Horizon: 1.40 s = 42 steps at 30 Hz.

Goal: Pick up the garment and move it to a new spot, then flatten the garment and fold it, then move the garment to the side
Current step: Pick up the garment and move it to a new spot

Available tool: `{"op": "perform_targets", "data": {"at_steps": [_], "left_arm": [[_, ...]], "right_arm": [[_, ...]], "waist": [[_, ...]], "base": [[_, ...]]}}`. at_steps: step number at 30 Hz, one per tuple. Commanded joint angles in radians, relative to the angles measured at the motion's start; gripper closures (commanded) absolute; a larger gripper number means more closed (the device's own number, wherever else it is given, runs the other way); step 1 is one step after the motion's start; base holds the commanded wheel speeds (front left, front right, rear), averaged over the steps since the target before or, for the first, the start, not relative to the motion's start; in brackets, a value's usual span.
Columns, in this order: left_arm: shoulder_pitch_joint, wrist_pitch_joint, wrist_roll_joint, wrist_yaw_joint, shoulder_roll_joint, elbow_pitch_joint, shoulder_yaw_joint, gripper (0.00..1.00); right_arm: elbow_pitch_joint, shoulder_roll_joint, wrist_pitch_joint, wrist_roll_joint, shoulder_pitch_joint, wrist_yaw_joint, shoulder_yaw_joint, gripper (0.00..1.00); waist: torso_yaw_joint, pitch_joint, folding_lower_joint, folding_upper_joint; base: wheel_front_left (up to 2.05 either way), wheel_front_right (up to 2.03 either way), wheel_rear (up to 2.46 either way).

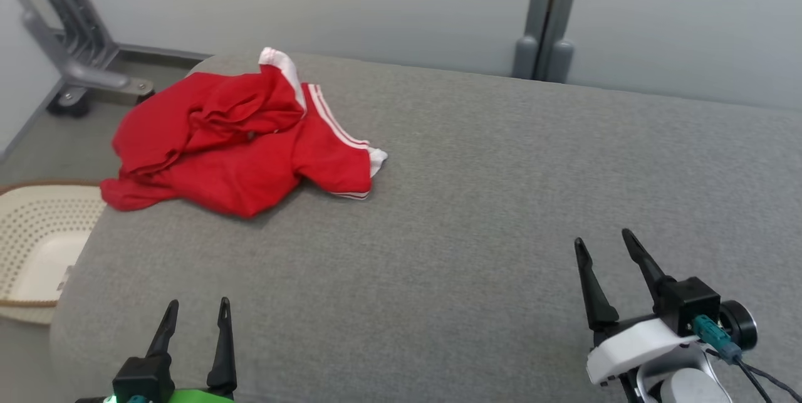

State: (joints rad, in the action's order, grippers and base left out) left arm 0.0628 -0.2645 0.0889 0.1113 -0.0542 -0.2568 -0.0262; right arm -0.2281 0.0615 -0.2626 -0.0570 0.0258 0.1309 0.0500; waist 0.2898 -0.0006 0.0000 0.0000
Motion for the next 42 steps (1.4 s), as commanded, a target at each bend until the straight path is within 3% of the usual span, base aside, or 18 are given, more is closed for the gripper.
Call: {"op": "perform_targets", "data": {"at_steps": [1, 5, 10, 16, 21, 30, 36, 42], "left_arm": [[0.011, 0.000, 0.005, -0.002, -0.001, 0.007, -0.007, 0.00], [-0.009, 0.000, 0.017, 0.001, 0.002, 0.020, -0.017, 0.00], [-0.125, 0.000, 0.048, 0.010, 0.004, 0.039, 0.011, 0.00], [-0.401, 0.000, 0.066, 0.019, -0.001, -0.009, 0.080, 0.00], [-0.684, 0.000, 0.116, 0.019, -0.077, -0.155, 0.175, 0.00], [-0.978, 0.001, 0.249, 0.018, -0.202, -0.485, 0.234, 0.00], [-1.094, 0.030, 0.283, 0.018, -0.248, -0.671, 0.233, 0.00], [-1.163, 0.054, 0.280, -0.012, -0.265, -0.814, 0.233, 0.00]], "right_arm": [[-0.001, 0.001, -0.003, 0.000, 0.025, 0.000, 0.011, 0.00], [-0.002, 0.012, -0.003, 0.005, 0.067, 0.000, 0.038, 0.00], [0.008, 0.050, -0.003, 0.013, 0.146, 0.000, 0.066, 0.00], [0.031, 0.108, -0.003, 0.028, 0.276, 0.000, 0.092, 0.00], [0.055, 0.119, -0.003, 0.034, 0.370, 0.000, 0.109, 0.00], [0.080, 0.111, -0.003, 0.035, 0.387, 0.000, 0.128, 0.00], [0.094, 0.125, -0.003, 0.032, 0.395, 0.000, 0.134, 0.00], [0.095, 0.126, -0.003, 0.035, 0.397, 0.000, 0.154, 0.00]], "waist": [[0.107, 0.027, 0.0000, 0.0000], [0.108, 0.080, 0.0000, 0.0000], [0.061, 0.211, 0.0000, 0.0000], [-0.027, 0.420, 0.0000, 0.0000], [-0.099, 0.565, 0.0000, 0.0000], [-0.186, 0.615, 0.0000, 0.0000], [-0.211, 0.621, 0.0000, 0.0000], [-0.219, 0.628, 0.0000, 0.0000]], "base": [[0.00, 0.00, 0.00], [0.00, 0.00, 0.00], [0.00, 0.00, 0.00], [0.00, 0.00, 0.00], [0.00, 0.00, 0.00], [0.00, 0.00, 0.00], [0.00, 0.00, 0.00], [0.00, 0.00, 0.00]]}}
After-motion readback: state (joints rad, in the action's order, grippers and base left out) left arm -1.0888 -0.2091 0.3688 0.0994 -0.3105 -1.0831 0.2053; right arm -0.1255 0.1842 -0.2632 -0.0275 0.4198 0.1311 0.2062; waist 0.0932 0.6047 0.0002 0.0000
